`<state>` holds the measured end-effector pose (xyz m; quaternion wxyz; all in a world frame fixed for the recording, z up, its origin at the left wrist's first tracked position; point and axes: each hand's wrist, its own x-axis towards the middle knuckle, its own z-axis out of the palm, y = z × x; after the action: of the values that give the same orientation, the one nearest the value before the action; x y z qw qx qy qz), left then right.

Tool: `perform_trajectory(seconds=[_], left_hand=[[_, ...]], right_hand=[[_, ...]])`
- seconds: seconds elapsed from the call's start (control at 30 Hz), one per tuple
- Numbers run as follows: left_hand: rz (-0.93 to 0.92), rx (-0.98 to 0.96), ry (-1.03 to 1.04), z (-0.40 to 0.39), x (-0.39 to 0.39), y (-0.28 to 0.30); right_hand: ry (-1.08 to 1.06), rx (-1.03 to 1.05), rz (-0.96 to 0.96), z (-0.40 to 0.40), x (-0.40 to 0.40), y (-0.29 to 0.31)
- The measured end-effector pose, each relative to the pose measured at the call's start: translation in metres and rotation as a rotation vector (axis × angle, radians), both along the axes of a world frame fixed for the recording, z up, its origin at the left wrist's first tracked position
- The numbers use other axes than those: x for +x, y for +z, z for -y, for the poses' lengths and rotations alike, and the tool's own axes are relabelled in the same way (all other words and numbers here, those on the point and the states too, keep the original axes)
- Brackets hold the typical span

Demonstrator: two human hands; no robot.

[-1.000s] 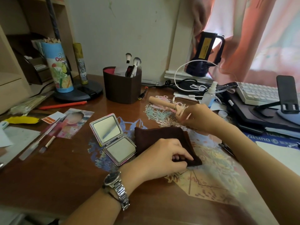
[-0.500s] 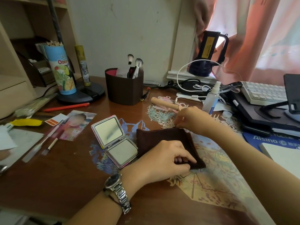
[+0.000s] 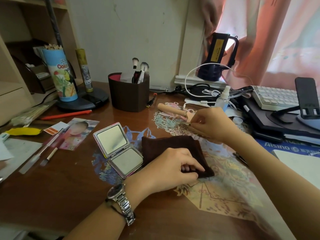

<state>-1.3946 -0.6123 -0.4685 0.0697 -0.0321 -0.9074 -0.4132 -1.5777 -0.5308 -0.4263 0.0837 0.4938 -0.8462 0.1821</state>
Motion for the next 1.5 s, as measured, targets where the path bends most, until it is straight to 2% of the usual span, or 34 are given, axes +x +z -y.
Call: perform_trajectory(seconds=[0.1,0.23,0.43,0.57,1.0,1.33,1.5], left_hand=[[-0.006,0.000,0.006,0.000,0.000,0.000],[-0.017,-0.017,0.013,-0.001,0.000,0.001],[-0.025,-0.023,0.033,-0.002,0.000,0.002],[-0.037,-0.019,0.047,-0.003,0.000,0.002],[-0.054,0.002,0.055,-0.003,0.001,0.003],[-0.046,-0.028,0.040,-0.003,0.003,0.003],[-0.040,-0.059,0.040,-0.002,0.002,0.001]], right_hand=[[-0.020,-0.049,0.047,-0.025,0.002,0.007],[-0.074,-0.097,0.292,-0.071,0.008,0.013],[-0.077,0.031,0.630,-0.130,0.016,0.010],[-0.006,0.129,0.741,-0.146,0.025,0.002],[0.073,0.053,0.571,-0.129,0.032,-0.010],[0.132,0.016,0.537,-0.115,0.035,-0.024],[0.127,0.049,0.417,-0.121,0.031,-0.031]])
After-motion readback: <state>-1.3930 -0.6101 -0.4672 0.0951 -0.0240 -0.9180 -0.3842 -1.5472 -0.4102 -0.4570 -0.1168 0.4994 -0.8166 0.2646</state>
